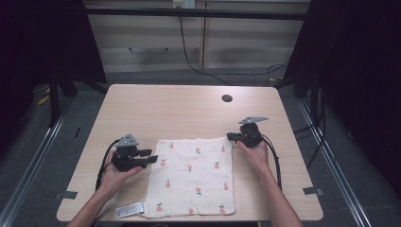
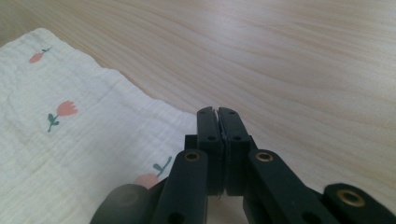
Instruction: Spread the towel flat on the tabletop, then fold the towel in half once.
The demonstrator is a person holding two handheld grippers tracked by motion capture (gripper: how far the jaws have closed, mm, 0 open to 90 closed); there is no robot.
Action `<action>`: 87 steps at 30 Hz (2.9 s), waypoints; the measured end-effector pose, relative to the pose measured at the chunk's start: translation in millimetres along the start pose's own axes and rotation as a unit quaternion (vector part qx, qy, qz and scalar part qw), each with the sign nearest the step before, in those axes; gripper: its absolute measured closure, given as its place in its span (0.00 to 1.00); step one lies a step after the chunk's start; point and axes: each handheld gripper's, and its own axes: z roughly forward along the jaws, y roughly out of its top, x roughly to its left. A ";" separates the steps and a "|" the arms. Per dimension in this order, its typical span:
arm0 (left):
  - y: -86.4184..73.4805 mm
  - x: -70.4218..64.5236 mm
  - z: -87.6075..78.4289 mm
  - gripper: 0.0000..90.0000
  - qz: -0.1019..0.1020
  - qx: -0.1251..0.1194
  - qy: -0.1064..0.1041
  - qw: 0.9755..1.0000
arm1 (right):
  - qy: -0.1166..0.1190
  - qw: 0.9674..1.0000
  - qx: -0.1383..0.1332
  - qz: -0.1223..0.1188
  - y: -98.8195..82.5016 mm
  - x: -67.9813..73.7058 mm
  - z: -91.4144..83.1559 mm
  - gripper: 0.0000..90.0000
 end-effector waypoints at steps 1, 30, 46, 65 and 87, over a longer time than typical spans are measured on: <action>2.6 3.2 1.5 0.65 -0.002 -0.003 0.005 1.000 | 0.001 1.000 -0.002 0.000 -1.2 -0.2 -0.6 0.99; 20.7 38.0 67.0 0.67 -0.023 0.033 0.031 0.999 | 0.023 1.000 -0.018 0.005 -6.3 6.6 4.1 0.99; 18.4 35.5 65.0 0.97 -0.004 0.039 0.022 0.999 | 0.025 1.000 -0.015 0.008 -6.1 11.4 1.9 0.99; 29.6 32.4 41.6 0.97 -0.012 -0.010 -0.002 1.000 | 0.021 0.998 -0.061 0.025 0.2 5.8 -25.7 0.99; 68.5 18.9 -0.5 0.97 -0.001 -0.080 -0.012 0.997 | 0.016 0.995 -0.099 -0.007 36.6 10.5 -69.8 0.99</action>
